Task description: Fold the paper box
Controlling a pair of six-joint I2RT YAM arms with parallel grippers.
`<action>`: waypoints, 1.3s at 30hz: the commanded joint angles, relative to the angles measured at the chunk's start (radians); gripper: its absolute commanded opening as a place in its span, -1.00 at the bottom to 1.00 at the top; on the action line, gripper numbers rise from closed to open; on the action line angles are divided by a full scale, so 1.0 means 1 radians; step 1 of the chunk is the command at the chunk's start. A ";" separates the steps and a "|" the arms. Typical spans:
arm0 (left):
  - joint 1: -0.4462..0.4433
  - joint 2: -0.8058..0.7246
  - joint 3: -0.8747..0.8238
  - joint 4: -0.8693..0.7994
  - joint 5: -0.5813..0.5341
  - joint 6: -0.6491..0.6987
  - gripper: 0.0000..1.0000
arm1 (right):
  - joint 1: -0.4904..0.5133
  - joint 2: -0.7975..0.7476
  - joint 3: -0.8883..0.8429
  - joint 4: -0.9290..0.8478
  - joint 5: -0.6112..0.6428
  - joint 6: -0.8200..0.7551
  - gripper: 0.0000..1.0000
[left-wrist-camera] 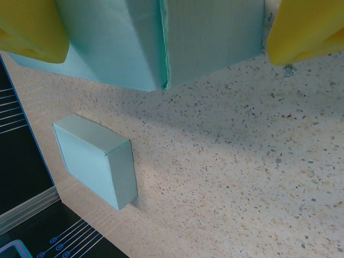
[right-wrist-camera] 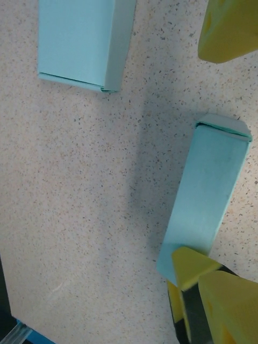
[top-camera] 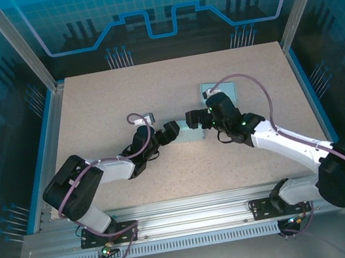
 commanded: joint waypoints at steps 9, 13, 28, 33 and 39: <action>-0.018 0.052 -0.041 -0.124 -0.024 0.018 0.92 | -0.078 0.186 0.037 -0.102 -0.141 0.075 0.93; -0.018 0.052 -0.044 -0.125 -0.028 0.009 0.89 | -0.092 0.212 0.006 -0.083 -0.160 0.075 0.68; -0.011 0.042 -0.133 -0.070 -0.030 -0.047 -0.20 | -0.140 0.201 -0.241 0.124 -0.227 0.111 -0.41; -0.003 0.036 -0.148 -0.063 -0.029 -0.052 -0.22 | -0.187 0.202 -0.320 0.241 -0.293 0.139 -0.67; -0.001 -0.018 -0.129 -0.051 -0.021 0.078 0.06 | -0.186 0.202 -0.300 0.223 -0.314 0.111 -0.74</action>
